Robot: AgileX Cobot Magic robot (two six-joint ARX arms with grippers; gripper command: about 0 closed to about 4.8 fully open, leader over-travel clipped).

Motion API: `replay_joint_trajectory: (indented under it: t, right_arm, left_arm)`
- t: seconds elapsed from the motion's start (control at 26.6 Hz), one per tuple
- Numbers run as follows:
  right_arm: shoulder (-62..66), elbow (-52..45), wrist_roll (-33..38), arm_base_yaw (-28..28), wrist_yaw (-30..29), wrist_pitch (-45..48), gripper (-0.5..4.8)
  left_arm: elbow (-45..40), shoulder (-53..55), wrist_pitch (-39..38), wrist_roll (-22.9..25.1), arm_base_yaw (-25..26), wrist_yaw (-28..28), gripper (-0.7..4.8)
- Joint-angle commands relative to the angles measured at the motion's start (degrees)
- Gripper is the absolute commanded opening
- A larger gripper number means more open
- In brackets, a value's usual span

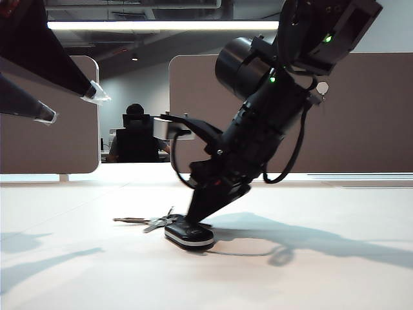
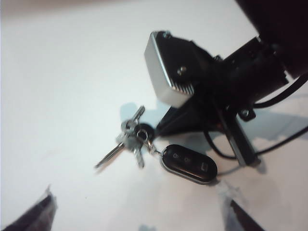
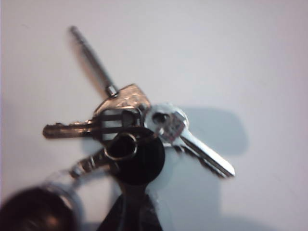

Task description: Hang the bunch of keys on the hook.

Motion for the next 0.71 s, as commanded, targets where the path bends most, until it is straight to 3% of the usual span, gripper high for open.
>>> replay_joint_trajectory:
  t: [0.04,0.3,0.56,0.71]
  right_arm:
    - [-4.11,0.07,0.59,-0.26,1.46,2.16,-0.06]
    - [-11.08,0.07,2.89,0.11,1.31,3.04,-0.06]
    - [-16.00,0.07,5.07,1.11,0.87,3.43,-0.06]
    - [-18.23,0.07,5.07,1.86,0.17,3.26,-0.06]
  left_arm:
    - [0.44,-0.11,0.39,0.04,-0.04,-0.11,4.79]
    - [0.44,-0.09,3.61,-0.55,-0.04,0.11,4.79]
    - [0.42,0.07,9.97,-5.90,-0.04,3.89,4.79]
    - [0.42,1.11,9.86,-5.97,-0.04,3.82,4.79]
